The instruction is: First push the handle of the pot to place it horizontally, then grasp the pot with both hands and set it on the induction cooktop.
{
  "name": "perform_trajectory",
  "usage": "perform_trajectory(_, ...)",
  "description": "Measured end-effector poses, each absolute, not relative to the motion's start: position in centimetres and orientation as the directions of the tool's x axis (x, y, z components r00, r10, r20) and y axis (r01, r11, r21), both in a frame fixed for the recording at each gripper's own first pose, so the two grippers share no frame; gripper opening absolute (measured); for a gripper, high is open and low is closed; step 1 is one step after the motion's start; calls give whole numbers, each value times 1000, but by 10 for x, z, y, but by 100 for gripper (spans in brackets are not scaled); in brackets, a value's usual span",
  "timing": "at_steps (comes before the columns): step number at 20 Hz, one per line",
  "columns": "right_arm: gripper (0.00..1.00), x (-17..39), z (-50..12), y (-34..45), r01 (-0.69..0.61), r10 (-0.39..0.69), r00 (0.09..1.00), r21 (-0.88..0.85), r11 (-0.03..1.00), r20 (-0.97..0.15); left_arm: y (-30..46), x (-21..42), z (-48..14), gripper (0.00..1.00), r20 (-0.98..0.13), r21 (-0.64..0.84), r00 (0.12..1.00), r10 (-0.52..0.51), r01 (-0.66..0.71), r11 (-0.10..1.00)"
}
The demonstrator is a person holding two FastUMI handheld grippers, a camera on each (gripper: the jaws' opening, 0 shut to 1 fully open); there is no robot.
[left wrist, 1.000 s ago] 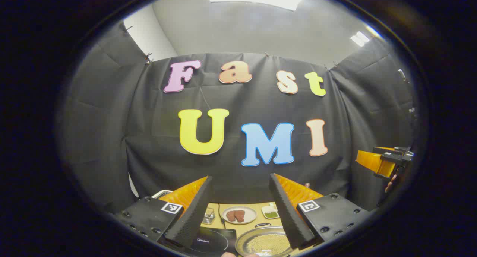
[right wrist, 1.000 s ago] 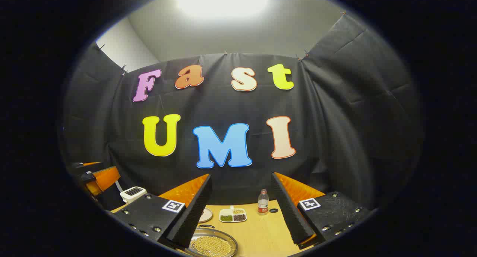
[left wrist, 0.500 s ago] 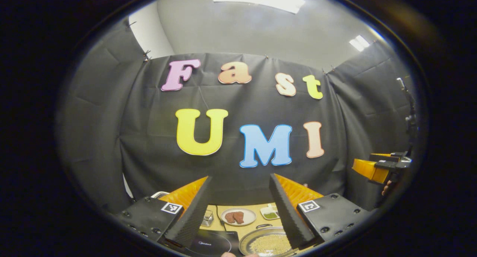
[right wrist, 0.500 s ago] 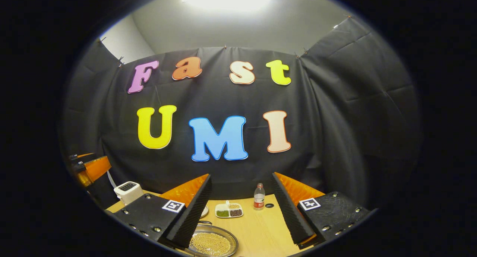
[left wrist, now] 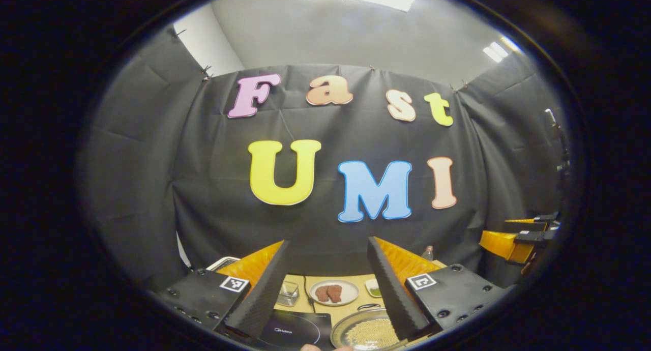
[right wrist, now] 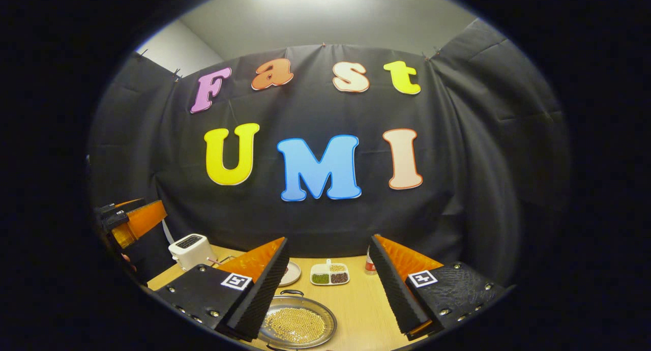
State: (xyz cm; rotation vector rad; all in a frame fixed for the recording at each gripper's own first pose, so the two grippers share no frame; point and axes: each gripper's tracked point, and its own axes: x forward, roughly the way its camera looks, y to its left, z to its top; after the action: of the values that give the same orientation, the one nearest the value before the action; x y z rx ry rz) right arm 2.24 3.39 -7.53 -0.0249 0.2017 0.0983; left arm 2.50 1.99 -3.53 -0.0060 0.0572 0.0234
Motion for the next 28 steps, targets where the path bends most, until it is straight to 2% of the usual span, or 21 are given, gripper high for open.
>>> perform_trajectory(3,95,22,-111,42,-126,129,943,29,992,-308,21,24,-44,98,-74,17,996,45,-44,999)
perform_trajectory(4,90,21,-125,42,-123,132,927,47,991,-351,23,23,-48,97,-80,23,995,53,-51,998)
perform_trajectory(5,80,20,-138,45,-129,143,908,61,990,-394,24,21,-52,97,-89,29,994,58,-55,998)
perform_trajectory(6,77,17,-153,48,-136,154,882,72,988,-445,25,21,-56,97,-98,36,993,58,-55,998)
perform_trajectory(7,64,14,-168,47,-133,150,858,71,989,-491,25,21,-61,97,-106,43,993,59,-55,998)
perform_trajectory(11,30,1,-213,59,-173,198,748,102,980,-633,33,20,-69,98,-125,38,989,76,-72,997)
perform_trajectory(12,24,-3,-222,67,-196,235,717,134,972,-657,35,19,-68,94,-126,31,989,82,-79,996)
perform_trajectory(16,22,-20,-246,89,-276,306,630,163,947,-713,45,14,-73,98,-133,28,985,107,-104,994)
perform_trajectory(17,22,-21,-248,88,-274,280,629,130,953,-725,48,15,-75,98,-137,28,984,112,-109,994)
perform_trajectory(19,5,-24,-259,99,-303,306,608,143,942,-732,53,13,-76,98,-141,25,983,122,-120,993)
perform_trajectory(22,6,-34,-275,119,-339,350,547,181,923,-761,58,11,-74,98,-139,27,981,137,-135,991)
perform_trajectory(28,5,-68,-331,131,-388,364,388,208,898,-847,74,-2,-73,98,-140,39,976,167,-163,986)
